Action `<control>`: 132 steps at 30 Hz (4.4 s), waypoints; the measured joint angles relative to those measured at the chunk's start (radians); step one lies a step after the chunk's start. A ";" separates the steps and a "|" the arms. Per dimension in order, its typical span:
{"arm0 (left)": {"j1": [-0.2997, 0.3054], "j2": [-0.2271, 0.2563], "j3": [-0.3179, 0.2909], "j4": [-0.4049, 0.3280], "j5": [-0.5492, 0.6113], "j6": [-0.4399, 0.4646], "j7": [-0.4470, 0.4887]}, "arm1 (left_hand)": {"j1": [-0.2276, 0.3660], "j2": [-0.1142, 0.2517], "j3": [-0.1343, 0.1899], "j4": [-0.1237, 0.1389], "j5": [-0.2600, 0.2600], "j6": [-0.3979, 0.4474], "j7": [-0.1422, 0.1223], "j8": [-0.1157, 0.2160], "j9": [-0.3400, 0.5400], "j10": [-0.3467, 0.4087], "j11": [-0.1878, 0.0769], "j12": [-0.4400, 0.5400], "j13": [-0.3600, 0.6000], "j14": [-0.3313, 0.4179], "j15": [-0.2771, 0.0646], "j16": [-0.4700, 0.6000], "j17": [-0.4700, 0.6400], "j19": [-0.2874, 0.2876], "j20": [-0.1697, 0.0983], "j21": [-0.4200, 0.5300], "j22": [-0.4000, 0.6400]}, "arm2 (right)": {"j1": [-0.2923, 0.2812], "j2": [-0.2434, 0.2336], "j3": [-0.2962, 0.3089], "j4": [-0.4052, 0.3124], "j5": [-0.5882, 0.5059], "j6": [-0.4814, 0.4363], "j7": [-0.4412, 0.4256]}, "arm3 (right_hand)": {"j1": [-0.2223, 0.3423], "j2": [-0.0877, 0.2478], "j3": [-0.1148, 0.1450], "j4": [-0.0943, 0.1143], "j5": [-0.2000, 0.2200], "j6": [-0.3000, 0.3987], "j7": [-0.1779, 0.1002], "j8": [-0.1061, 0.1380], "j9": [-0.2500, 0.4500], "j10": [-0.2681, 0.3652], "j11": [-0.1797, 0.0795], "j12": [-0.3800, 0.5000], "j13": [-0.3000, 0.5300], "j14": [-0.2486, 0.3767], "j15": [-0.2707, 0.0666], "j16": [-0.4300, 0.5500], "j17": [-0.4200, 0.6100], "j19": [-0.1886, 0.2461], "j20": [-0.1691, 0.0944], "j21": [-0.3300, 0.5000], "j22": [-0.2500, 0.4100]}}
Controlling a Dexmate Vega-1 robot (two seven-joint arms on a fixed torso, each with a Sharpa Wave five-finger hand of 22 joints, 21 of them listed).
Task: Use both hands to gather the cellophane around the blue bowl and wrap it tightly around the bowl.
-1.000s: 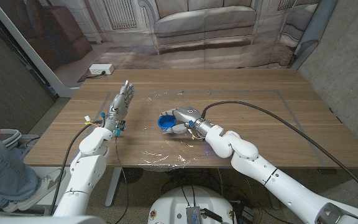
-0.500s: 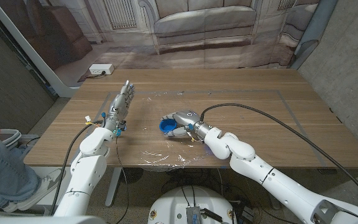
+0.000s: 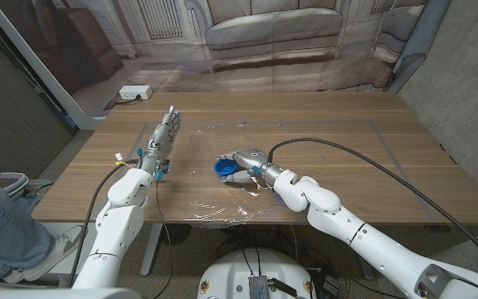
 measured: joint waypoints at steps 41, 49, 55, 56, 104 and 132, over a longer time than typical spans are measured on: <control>0.012 -0.002 0.001 -0.028 -0.003 0.015 0.008 | 0.005 0.005 0.000 0.000 0.000 0.009 -0.009 0.000 0.005 0.000 0.000 -0.005 0.000 0.000 0.000 0.000 0.000 0.000 0.011 0.000 0.000 | -0.060 -0.050 0.039 -0.139 -0.042 -0.026 0.035 | -0.021 -0.021 -0.019 0.008 0.016 -0.131 0.006 -0.014 -0.002 -0.122 0.056 -0.033 0.000 -0.079 0.018 -0.004 0.000 -0.040 0.052 -0.036 0.000; 0.012 0.005 -0.002 -0.040 0.002 0.026 0.010 | 0.011 0.011 0.000 0.000 0.000 0.009 -0.009 0.000 0.005 0.005 -0.005 -0.005 0.000 0.000 0.000 0.000 0.000 0.000 0.011 0.000 0.000 | -0.121 -0.076 0.081 -0.213 -0.045 -0.044 0.017 | -0.021 -0.021 -0.019 0.008 0.020 -0.127 0.010 -0.009 -0.002 -0.117 0.051 -0.033 0.000 -0.079 0.018 -0.004 0.000 -0.040 0.052 -0.040 0.000; -0.005 0.009 0.002 -0.042 0.007 0.030 0.006 | 0.011 0.011 0.000 0.000 0.000 0.009 -0.009 0.000 0.005 0.005 -0.005 -0.005 0.000 0.000 0.000 0.000 0.000 0.000 0.011 0.000 0.000 | -0.174 -0.098 0.120 -0.264 -0.049 -0.065 -0.002 | -0.021 -0.021 -0.019 0.008 0.021 -0.122 0.015 -0.006 -0.002 -0.117 0.041 -0.031 0.000 -0.084 0.012 -0.004 0.000 -0.036 0.055 -0.041 0.000; -0.005 0.009 0.002 -0.042 0.007 0.031 0.006 | 0.013 0.013 0.000 0.000 0.000 0.009 -0.009 0.000 0.005 0.005 -0.005 -0.005 0.000 0.000 0.000 0.000 0.000 0.000 0.011 0.000 0.000 | -0.184 -0.102 0.128 -0.273 -0.049 -0.065 -0.002 | -0.021 -0.021 -0.019 0.008 0.024 -0.119 0.013 -0.005 -0.002 -0.116 0.040 -0.029 0.000 -0.084 0.012 -0.004 0.000 -0.035 0.057 -0.041 0.000; -0.124 0.086 0.035 0.008 0.037 0.075 -0.058 | 0.038 0.017 -0.004 -0.004 -0.007 0.009 -0.009 0.000 0.005 0.005 -0.005 -0.005 0.000 0.005 -0.005 0.000 0.000 0.000 0.010 0.000 0.000 | -0.565 -0.169 0.207 -0.451 -0.197 -0.177 -0.328 | -0.010 -0.010 -0.016 0.005 0.027 -0.049 -0.015 0.017 -0.002 -0.021 -0.005 0.011 0.000 -0.028 0.000 0.016 -0.003 0.042 -0.006 -0.041 0.000; -0.197 0.093 0.081 0.040 0.035 0.081 -0.099 | 0.045 0.024 -0.004 -0.004 -0.007 0.014 -0.004 -0.008 0.005 0.011 -0.011 -0.005 0.000 0.011 0.000 0.000 0.001 0.000 0.010 0.000 0.000 | -0.643 -0.212 0.173 -0.396 -0.273 -0.152 -0.383 | 0.065 0.002 0.009 -0.025 0.050 -0.066 -0.037 0.013 -0.002 -0.073 -0.007 -0.009 0.003 -0.073 0.002 0.001 -0.003 -0.001 -0.031 -0.066 0.000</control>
